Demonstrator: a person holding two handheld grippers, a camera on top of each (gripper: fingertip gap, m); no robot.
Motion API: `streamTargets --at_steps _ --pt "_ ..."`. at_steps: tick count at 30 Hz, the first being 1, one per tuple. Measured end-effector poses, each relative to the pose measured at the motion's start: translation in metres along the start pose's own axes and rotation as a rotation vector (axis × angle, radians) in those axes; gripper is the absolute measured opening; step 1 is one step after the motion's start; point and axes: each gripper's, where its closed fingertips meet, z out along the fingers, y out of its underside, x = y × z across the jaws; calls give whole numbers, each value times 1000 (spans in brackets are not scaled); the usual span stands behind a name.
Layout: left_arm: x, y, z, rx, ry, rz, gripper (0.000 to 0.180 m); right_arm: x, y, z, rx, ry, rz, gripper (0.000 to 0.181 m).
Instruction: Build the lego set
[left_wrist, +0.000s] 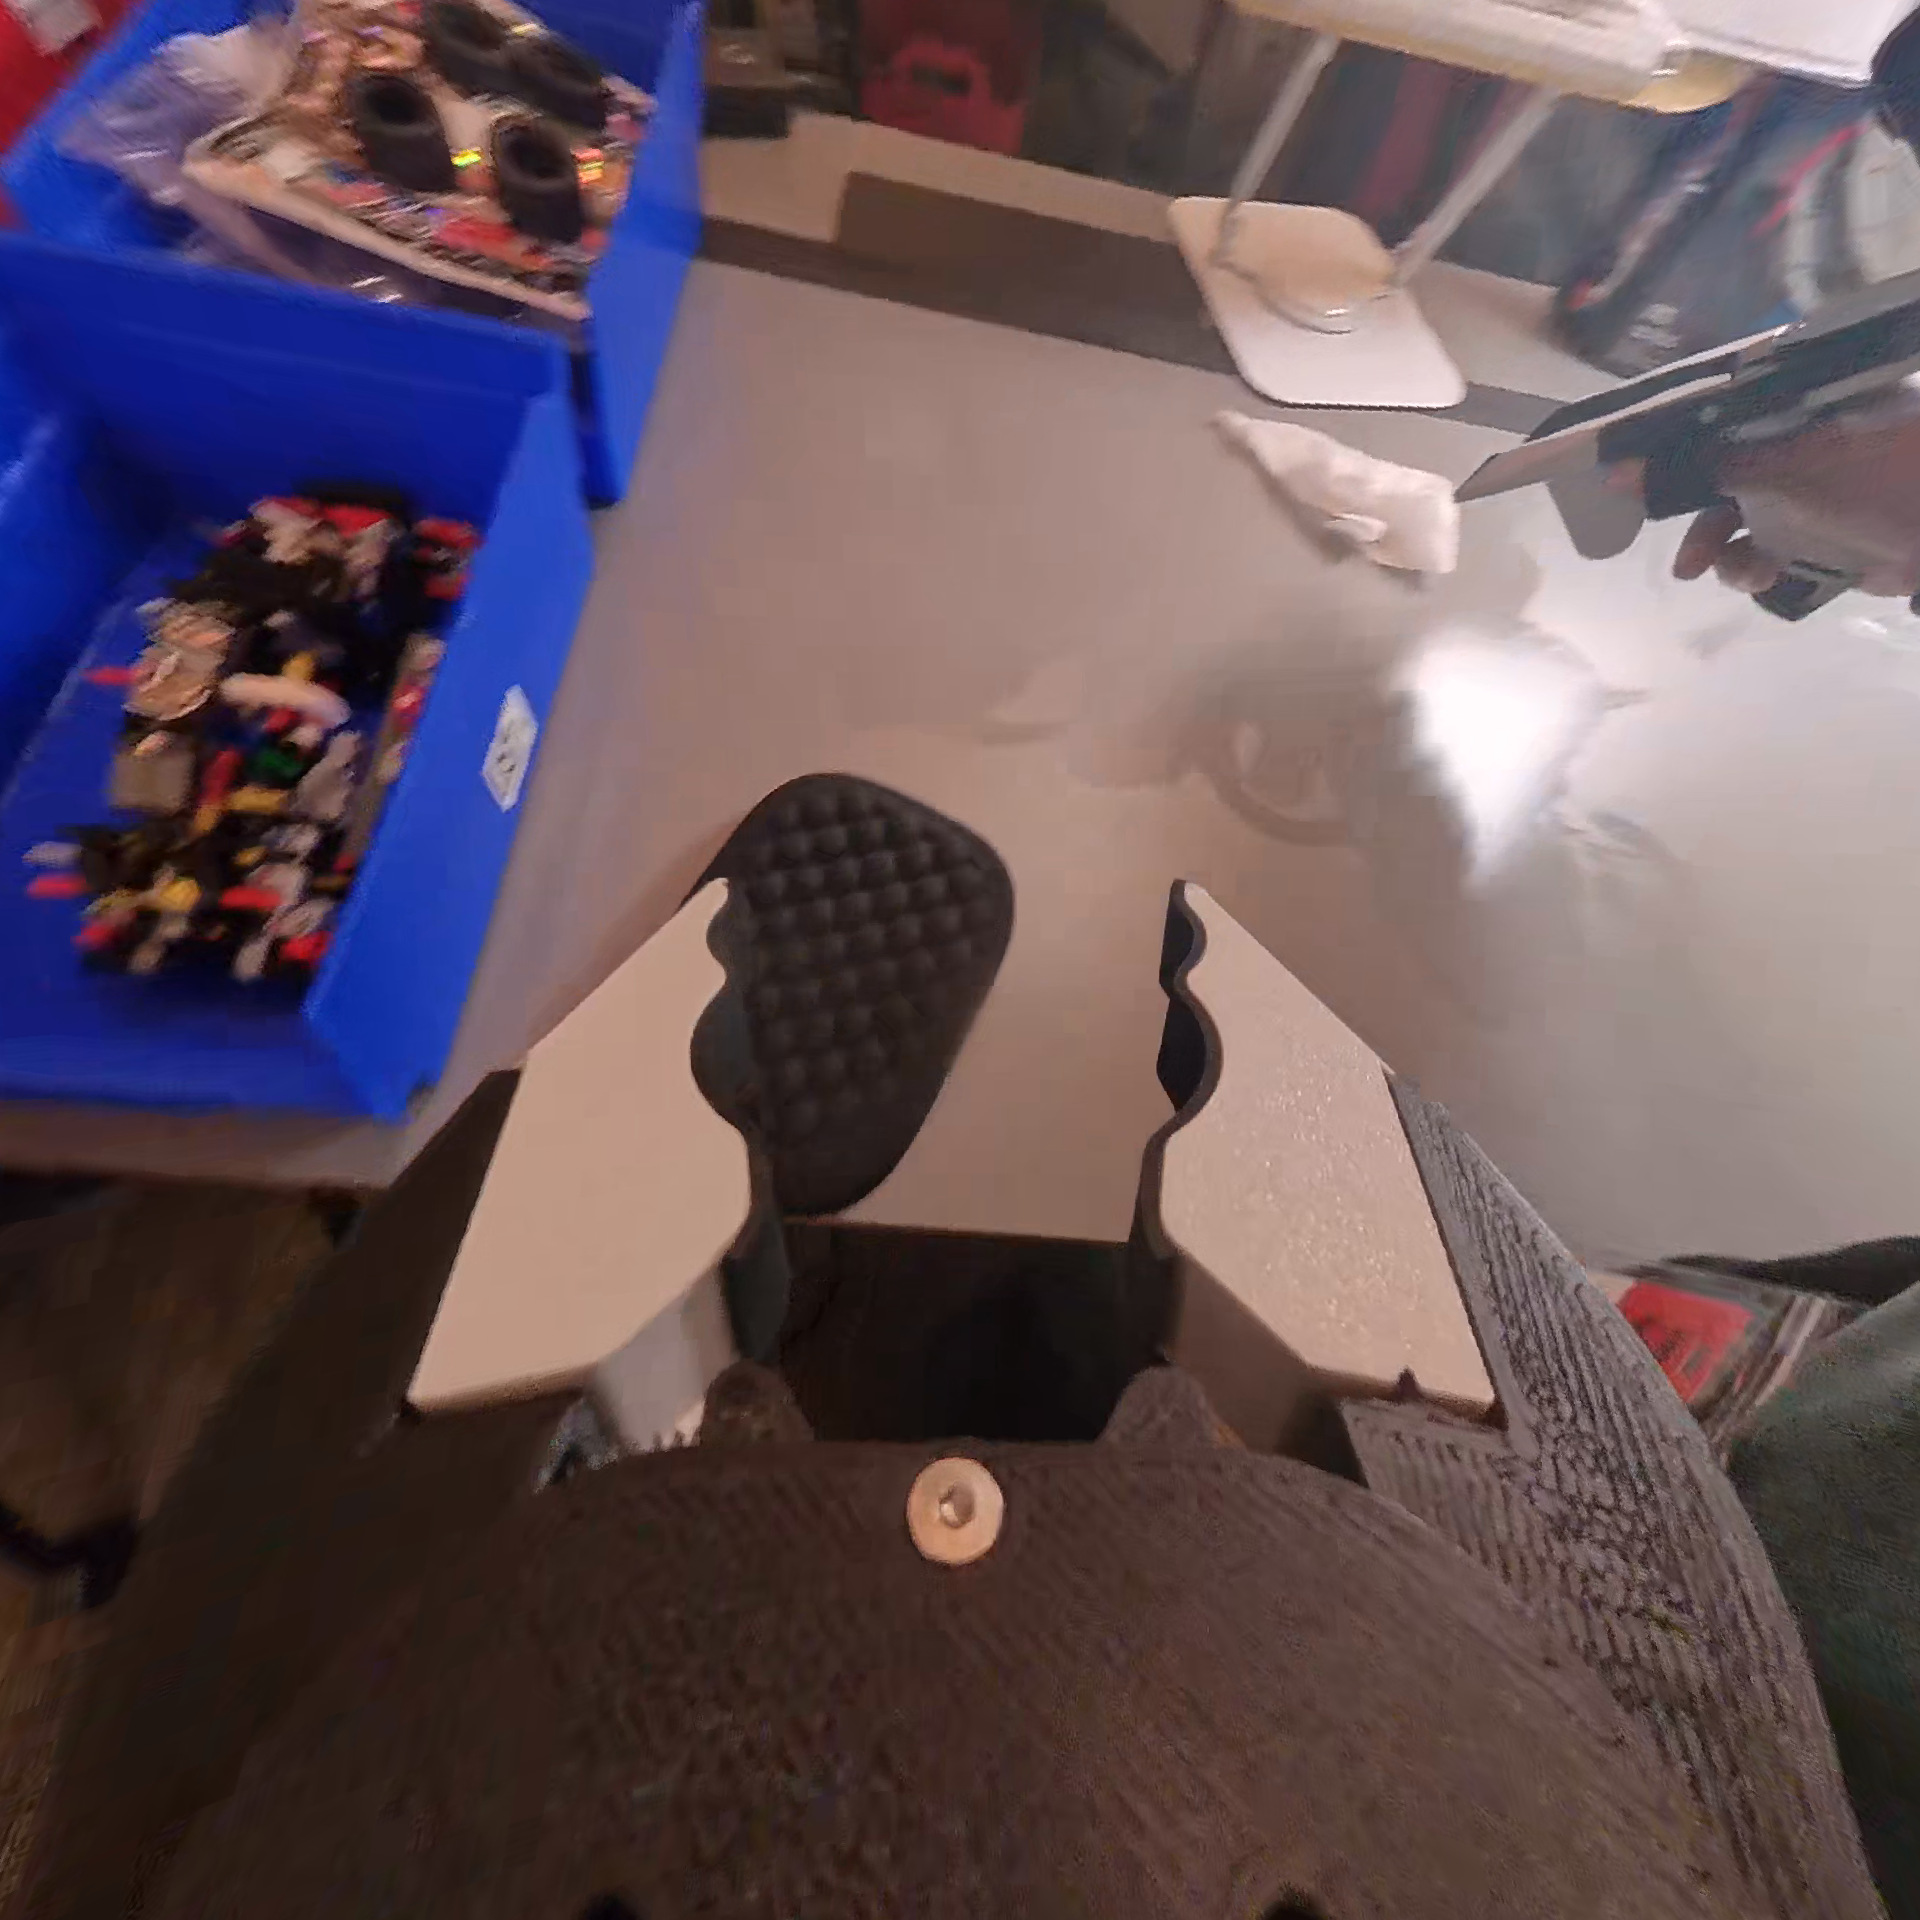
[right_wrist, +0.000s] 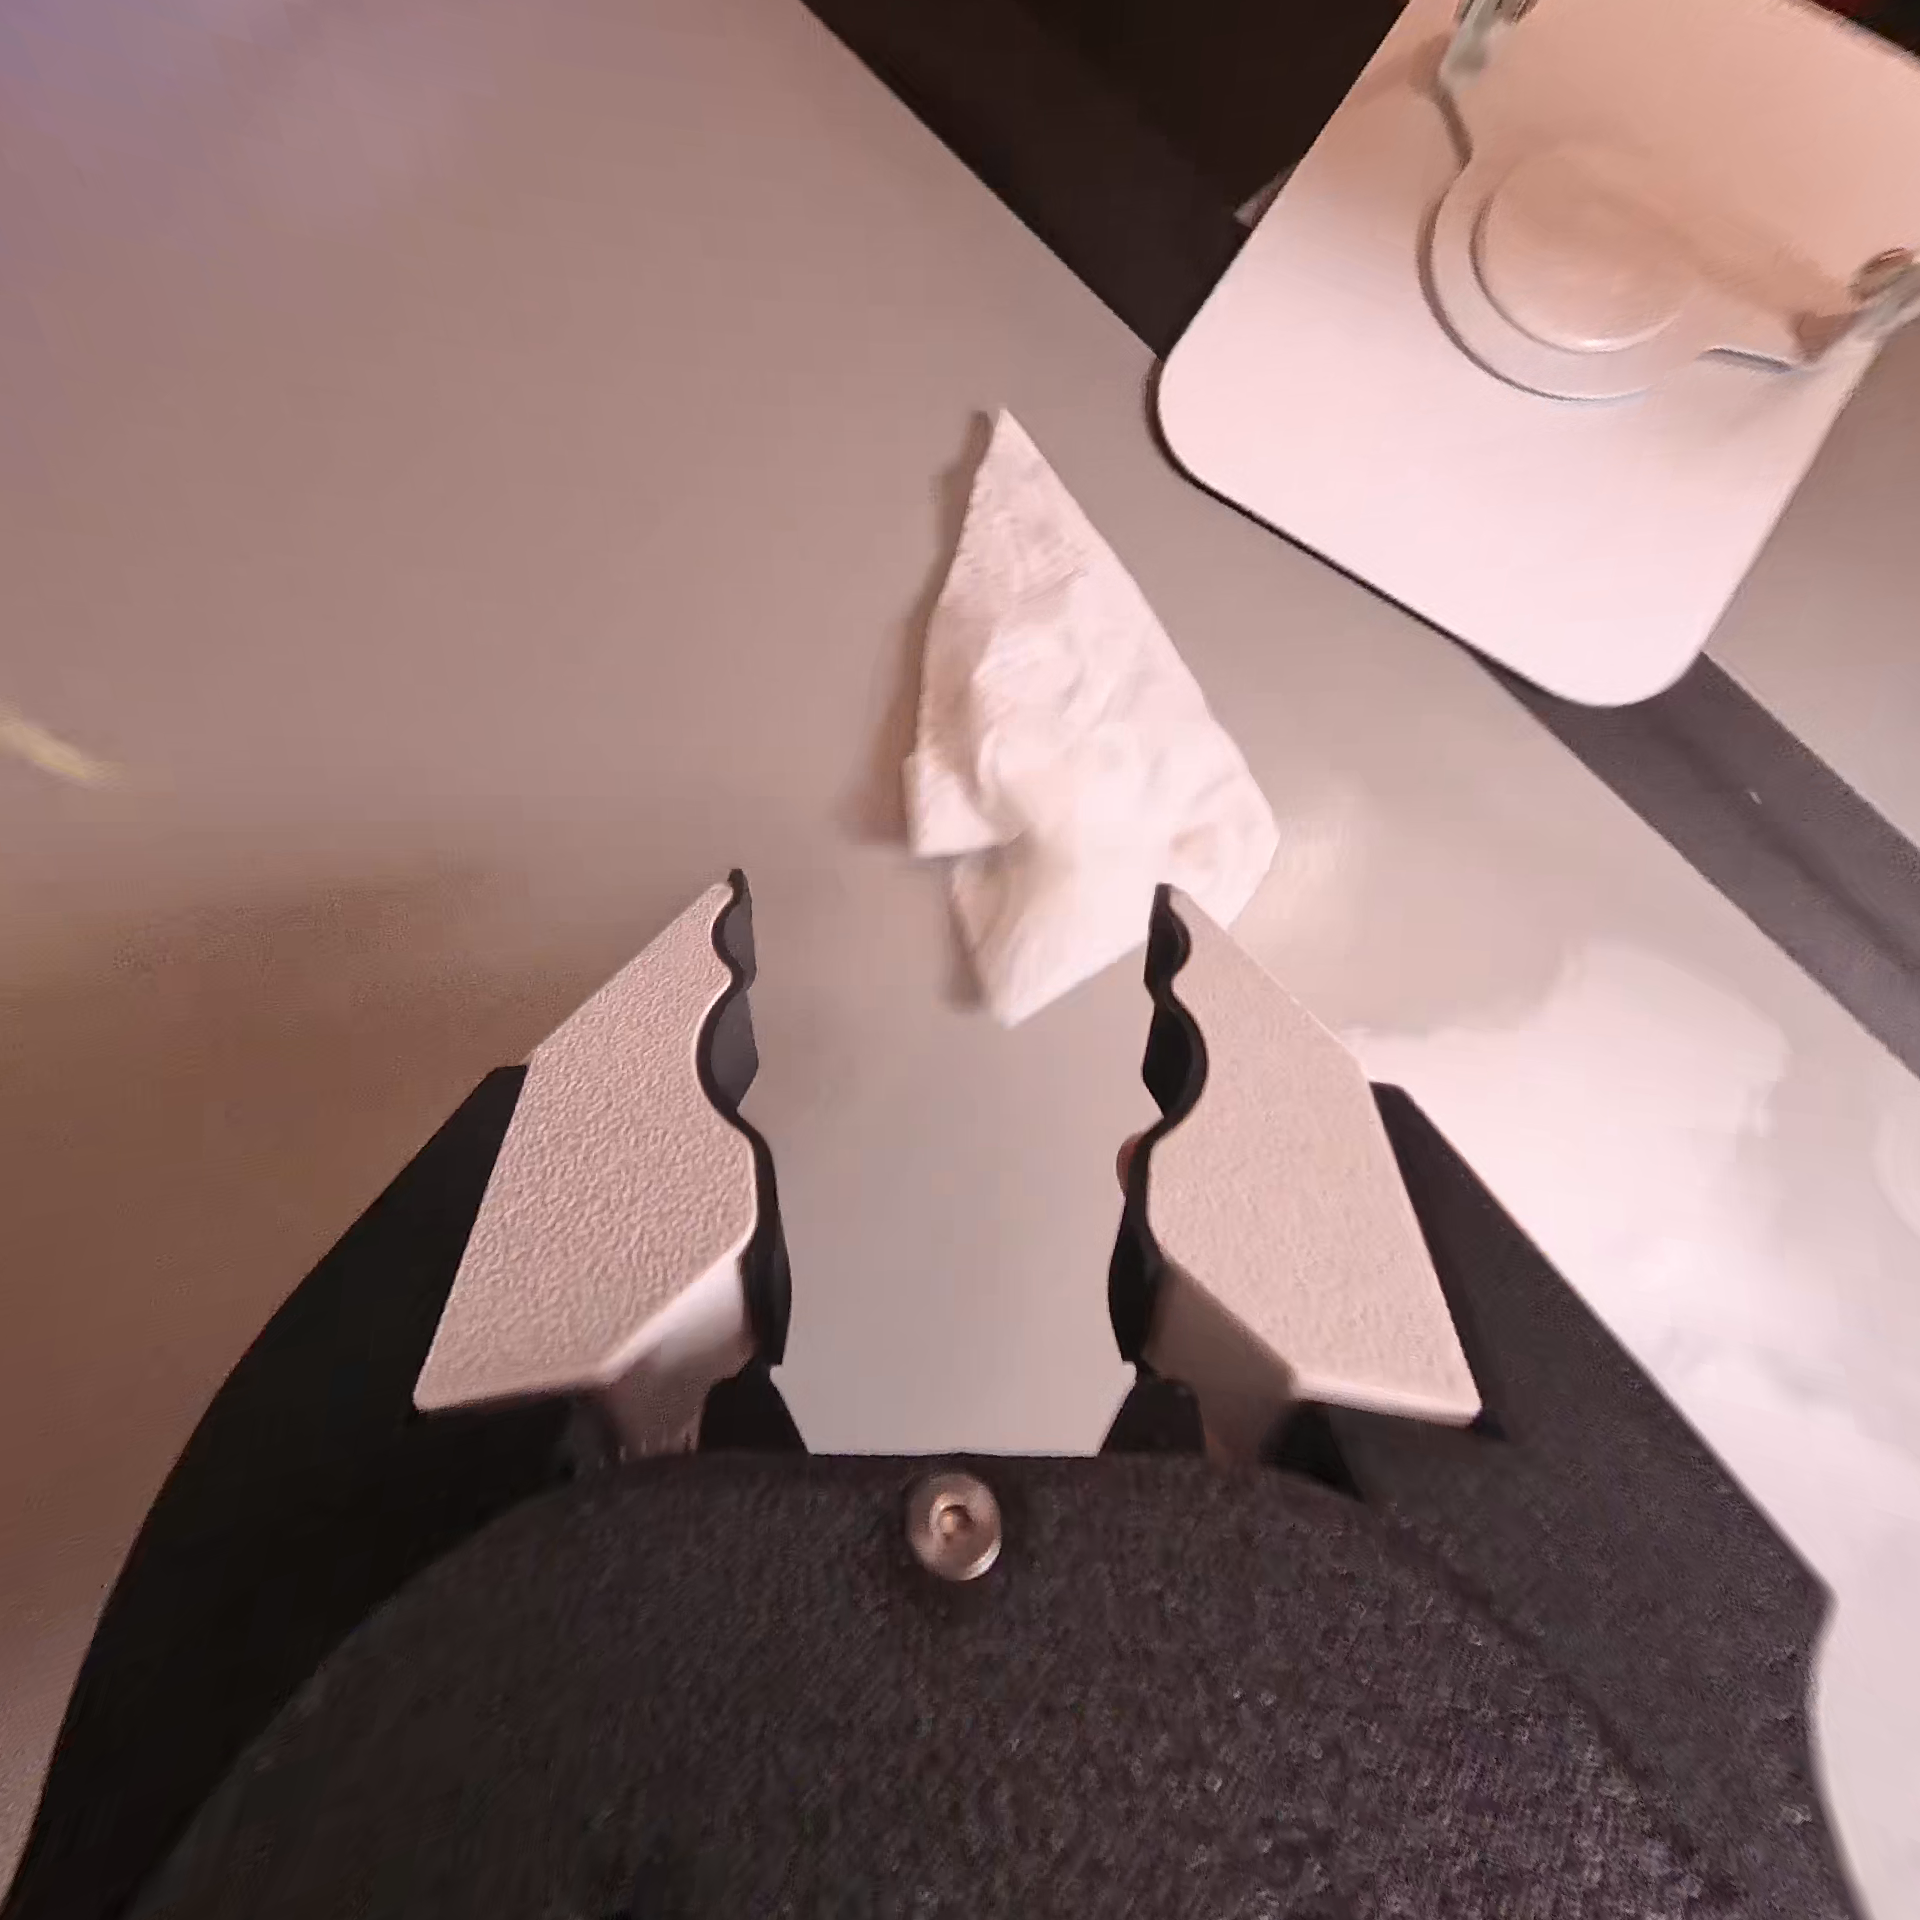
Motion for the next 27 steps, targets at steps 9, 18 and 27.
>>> streamTargets --at_steps 9,18,27 --pt "5 -2 -10 -16 -142 -74 74 36 7 79 -235 -30 -89 16" --pt "43 -27 19 2 -30 -9 70 -7 -4 19 -13 -136 -113 0" --pt "60 -39 31 -5 101 81 66 -47 38 -56 60 -156 -38 0"
